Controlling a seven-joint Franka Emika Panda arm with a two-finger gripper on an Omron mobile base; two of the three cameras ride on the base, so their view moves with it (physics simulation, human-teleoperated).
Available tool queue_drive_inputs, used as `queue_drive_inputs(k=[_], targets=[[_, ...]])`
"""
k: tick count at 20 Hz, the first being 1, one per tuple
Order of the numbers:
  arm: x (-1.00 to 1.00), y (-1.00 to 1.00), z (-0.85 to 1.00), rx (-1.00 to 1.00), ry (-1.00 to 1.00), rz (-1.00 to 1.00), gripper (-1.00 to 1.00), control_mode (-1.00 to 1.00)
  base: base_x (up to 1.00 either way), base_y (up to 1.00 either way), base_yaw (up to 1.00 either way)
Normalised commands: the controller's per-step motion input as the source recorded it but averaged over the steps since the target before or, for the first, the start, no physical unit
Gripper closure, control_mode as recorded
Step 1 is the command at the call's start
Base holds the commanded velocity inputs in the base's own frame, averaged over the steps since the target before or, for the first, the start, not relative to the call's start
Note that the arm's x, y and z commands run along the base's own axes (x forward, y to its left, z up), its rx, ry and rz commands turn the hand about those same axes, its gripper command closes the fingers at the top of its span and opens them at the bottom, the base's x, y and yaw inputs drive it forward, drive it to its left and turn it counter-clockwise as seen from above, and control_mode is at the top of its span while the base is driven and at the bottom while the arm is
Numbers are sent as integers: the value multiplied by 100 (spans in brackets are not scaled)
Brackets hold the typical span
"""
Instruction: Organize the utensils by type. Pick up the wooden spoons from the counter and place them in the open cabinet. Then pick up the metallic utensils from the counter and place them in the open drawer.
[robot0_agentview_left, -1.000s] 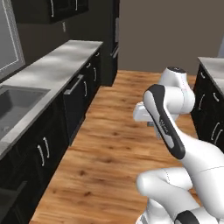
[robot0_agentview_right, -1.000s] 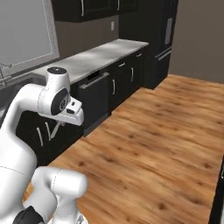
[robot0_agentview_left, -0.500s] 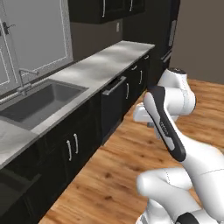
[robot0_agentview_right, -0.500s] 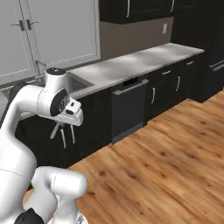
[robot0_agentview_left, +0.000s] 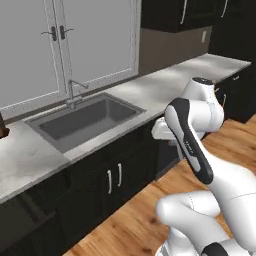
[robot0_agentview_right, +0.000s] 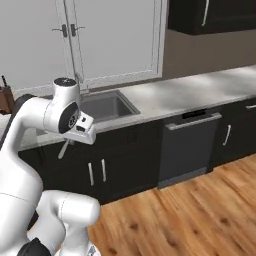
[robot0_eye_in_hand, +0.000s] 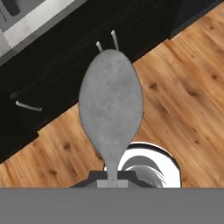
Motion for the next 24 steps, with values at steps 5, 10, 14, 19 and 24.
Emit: queue_drive_inputs(k=[5,10,14,19,24], targets=[[0,0,0,0,0,0,100,100,51,-18,62],[0,0,0,0,0,0,100,100,31,-22,66],[0,0,0,0,0,0,100,100,38,-54,62],[0,0,0,0,0,0,100,100,24,-97,55],[0,0,0,0,0,0,100,100,19,-80,55]])
